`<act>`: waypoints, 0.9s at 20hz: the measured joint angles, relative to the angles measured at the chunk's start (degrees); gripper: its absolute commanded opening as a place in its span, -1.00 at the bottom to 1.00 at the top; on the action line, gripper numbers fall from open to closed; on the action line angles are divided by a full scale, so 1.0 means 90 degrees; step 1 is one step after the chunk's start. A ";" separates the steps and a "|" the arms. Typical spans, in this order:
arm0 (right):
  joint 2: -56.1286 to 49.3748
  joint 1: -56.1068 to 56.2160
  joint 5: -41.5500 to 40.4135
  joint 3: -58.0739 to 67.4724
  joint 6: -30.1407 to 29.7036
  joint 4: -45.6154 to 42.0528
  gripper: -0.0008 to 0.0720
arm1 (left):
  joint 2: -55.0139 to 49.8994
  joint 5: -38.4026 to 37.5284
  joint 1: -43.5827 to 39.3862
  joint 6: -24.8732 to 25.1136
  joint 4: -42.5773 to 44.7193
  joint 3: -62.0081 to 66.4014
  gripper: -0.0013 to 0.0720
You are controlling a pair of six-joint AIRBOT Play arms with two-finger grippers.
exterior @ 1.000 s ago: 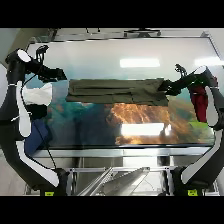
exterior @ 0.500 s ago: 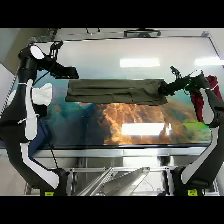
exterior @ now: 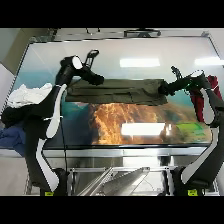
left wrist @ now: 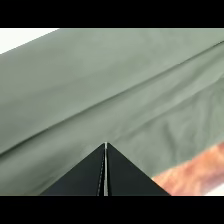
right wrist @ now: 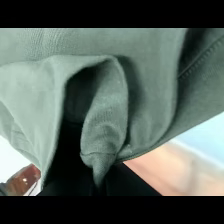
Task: Fold the shirts.
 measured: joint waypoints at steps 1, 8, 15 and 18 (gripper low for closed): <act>0.0000 -0.0007 0.0049 0.0005 0.0000 0.0053 -0.92 | -0.0155 0.0136 -0.0143 0.0000 0.0000 0.0000 -0.89; 0.0306 -0.0109 0.0818 0.0342 0.0051 0.0622 -0.92 | -0.0952 0.0801 -0.1146 0.0022 -0.0248 0.0002 -0.89; 0.0869 -0.0131 0.1394 0.0750 0.0347 0.0741 -0.92 | -0.1127 0.1447 -0.1751 0.0022 -0.0797 0.0029 -0.90; 0.0959 -0.0073 0.1593 0.0784 0.0537 0.1056 -0.92 | -0.1010 0.1212 -0.1812 0.0022 -0.1001 0.0342 -0.89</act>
